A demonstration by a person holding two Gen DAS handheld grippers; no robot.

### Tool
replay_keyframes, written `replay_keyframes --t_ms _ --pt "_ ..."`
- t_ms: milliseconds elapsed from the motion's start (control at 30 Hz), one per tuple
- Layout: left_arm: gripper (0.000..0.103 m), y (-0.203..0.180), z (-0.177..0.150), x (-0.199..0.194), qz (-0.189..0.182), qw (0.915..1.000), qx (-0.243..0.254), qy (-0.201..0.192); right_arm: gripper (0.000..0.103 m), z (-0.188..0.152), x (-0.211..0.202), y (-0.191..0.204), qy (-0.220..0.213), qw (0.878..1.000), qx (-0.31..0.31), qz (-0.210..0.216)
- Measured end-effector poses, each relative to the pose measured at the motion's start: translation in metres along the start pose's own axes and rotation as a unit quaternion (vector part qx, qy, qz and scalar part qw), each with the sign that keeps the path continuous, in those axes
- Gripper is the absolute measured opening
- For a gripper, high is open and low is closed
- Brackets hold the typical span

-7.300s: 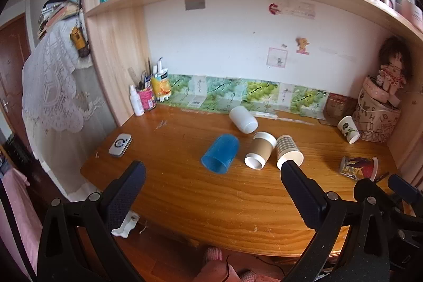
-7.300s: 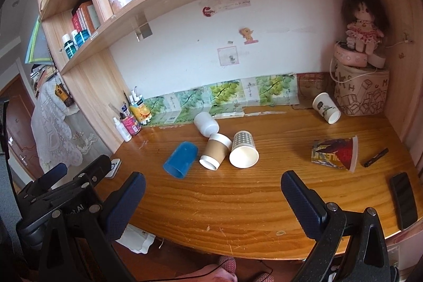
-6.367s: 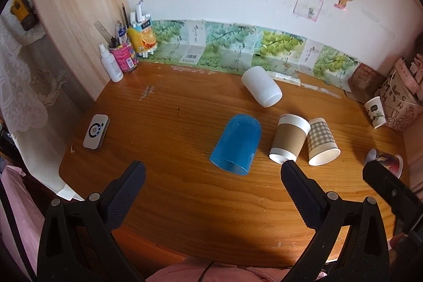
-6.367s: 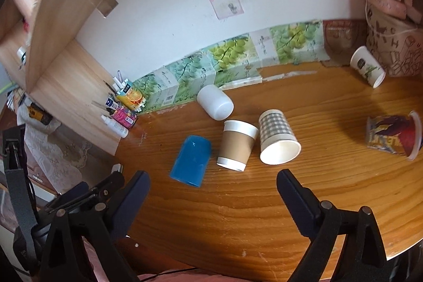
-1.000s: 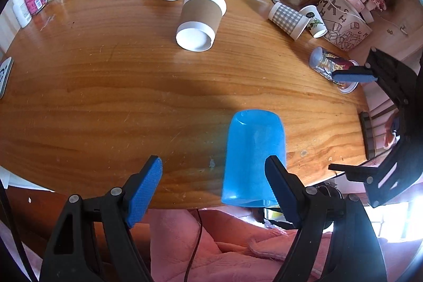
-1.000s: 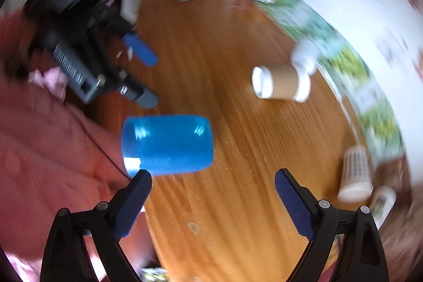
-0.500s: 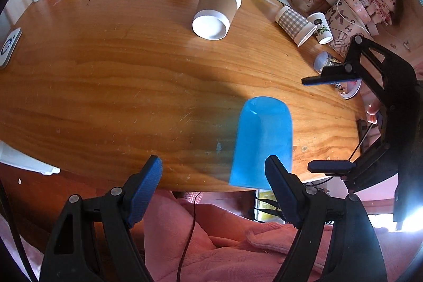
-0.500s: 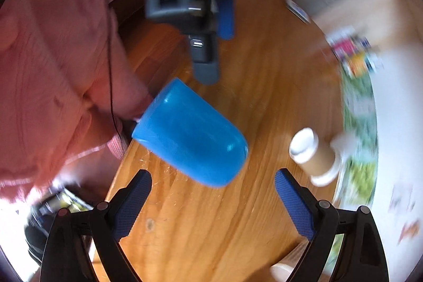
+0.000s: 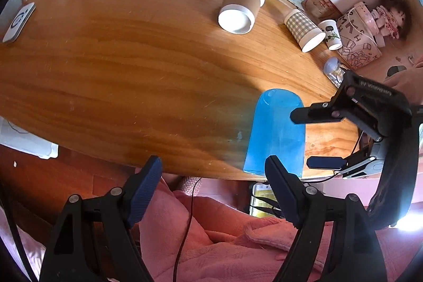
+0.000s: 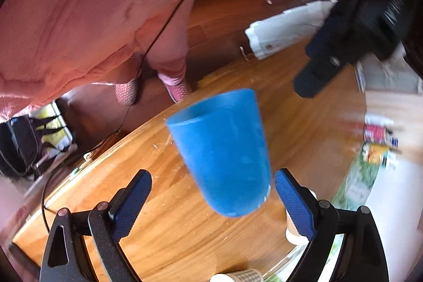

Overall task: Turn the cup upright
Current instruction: 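Grasp the blue cup with the right gripper while the left gripper releases it, then rotate the right gripper to turn the blue cup opening up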

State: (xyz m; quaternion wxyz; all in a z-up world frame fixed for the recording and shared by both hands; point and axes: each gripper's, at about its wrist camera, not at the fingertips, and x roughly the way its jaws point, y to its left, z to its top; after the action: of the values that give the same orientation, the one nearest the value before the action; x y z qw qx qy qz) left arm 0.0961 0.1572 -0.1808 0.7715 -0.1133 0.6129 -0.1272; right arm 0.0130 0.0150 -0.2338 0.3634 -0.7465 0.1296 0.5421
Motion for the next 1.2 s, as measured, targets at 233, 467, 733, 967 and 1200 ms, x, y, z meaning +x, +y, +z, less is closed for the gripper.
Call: replay_keyframes --t_ms 233,467,733,967,1200 --pt "0.083 0.002 0.002 0.002 -0.002 1.0 -0.005 0.006 0.094 0.01 0.016 -0.006 0.017 0.999 -0.047 -0.011" --pt "0.083 0.009 0.001 0.005 -0.013 0.9996 -0.018 0.014 0.09 0.015 0.027 -0.015 0.028 0.998 -0.053 0.01" --pt "0.083 0.013 0.002 0.006 -0.019 0.9992 -0.028 0.023 0.081 0.019 0.034 -0.013 0.04 0.996 -0.064 0.041" --pt "0.083 0.014 0.002 0.014 -0.021 0.9983 -0.031 0.045 0.074 0.019 0.04 -0.02 0.046 0.997 -0.036 0.046" --pt "0.083 0.021 0.005 0.012 -0.018 0.9983 -0.036 0.041 0.073 0.013 0.038 -0.033 0.032 0.995 0.065 0.069"
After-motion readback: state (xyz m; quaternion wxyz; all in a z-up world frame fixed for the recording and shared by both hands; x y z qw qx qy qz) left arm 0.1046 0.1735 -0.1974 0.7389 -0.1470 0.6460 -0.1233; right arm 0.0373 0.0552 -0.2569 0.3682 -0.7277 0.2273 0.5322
